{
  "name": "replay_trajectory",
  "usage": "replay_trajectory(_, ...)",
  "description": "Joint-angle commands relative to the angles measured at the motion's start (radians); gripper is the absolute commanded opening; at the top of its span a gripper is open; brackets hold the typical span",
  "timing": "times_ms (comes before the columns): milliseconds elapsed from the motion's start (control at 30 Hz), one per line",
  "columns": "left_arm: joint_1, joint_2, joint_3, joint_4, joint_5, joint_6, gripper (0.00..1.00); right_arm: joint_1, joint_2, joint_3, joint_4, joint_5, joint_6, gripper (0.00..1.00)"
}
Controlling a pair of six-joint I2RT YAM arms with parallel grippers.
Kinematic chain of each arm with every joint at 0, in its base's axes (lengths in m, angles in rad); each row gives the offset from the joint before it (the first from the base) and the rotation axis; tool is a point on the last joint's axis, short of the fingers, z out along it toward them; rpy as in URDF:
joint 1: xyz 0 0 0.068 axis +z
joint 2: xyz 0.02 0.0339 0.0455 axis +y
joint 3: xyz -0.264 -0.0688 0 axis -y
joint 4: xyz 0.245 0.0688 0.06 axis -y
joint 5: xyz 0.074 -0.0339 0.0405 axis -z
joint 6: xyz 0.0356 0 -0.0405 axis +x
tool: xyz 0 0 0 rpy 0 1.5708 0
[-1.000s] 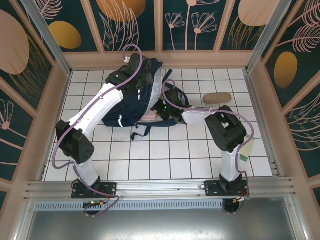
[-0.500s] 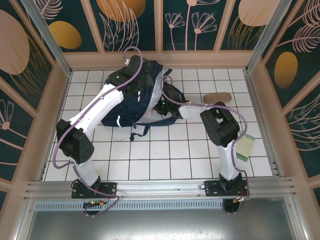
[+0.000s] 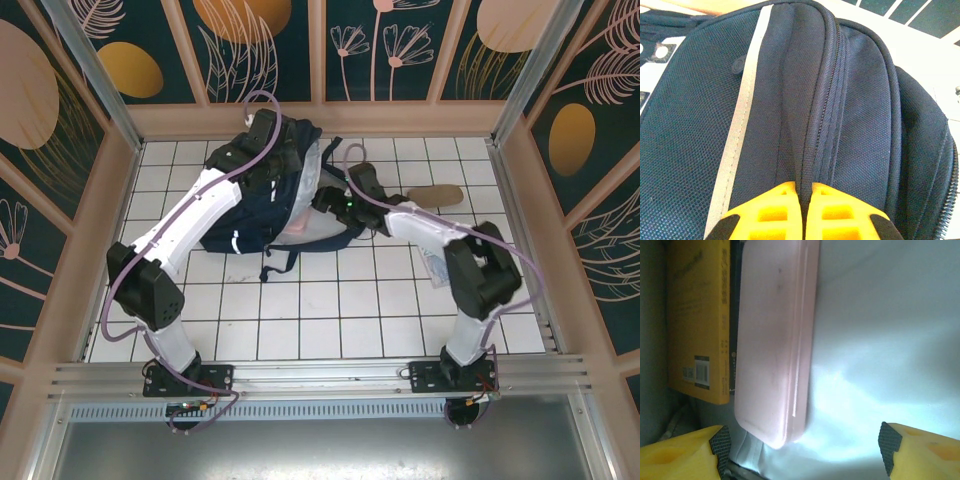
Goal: Pack books, pencil case, and school supplies into a backpack
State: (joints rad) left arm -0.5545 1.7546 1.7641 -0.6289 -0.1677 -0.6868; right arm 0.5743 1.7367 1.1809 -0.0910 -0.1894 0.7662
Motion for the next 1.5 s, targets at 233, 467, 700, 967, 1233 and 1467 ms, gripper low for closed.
replay_trajectory(233, 0.004, -0.12, -0.056, 0.115, 0.087, 0.12, 0.0, -0.286, -0.342, -0.289, -0.19, 0.128, -0.08, 0.83)
replay_trajectory(467, 0.006, -0.144, -0.094, 0.115, 0.11, 0.156, 0.0, -0.528, -0.356, -0.424, -0.152, 0.095, -0.146, 0.82)
replay_trajectory(700, 0.009, -0.145, -0.108, 0.093, 0.111, 0.171, 0.0, -0.563, -0.241, -0.468, -0.124, 0.043, -0.156, 0.74)
replay_trajectory(967, 0.009, -0.158, -0.125, 0.11, 0.12, 0.16, 0.0, -0.387, -0.265, -0.533, -0.073, -0.022, 0.009, 0.73)
replay_trajectory(1233, 0.009, -0.156, -0.162, 0.124, 0.149, 0.159, 0.0, -0.294, -0.344, -0.433, -0.173, 0.025, -0.001, 0.74)
replay_trajectory(1467, 0.009, -0.156, -0.2, 0.11, 0.106, 0.175, 0.0, -0.433, -0.369, -0.418, -0.214, 0.028, -0.137, 0.7)
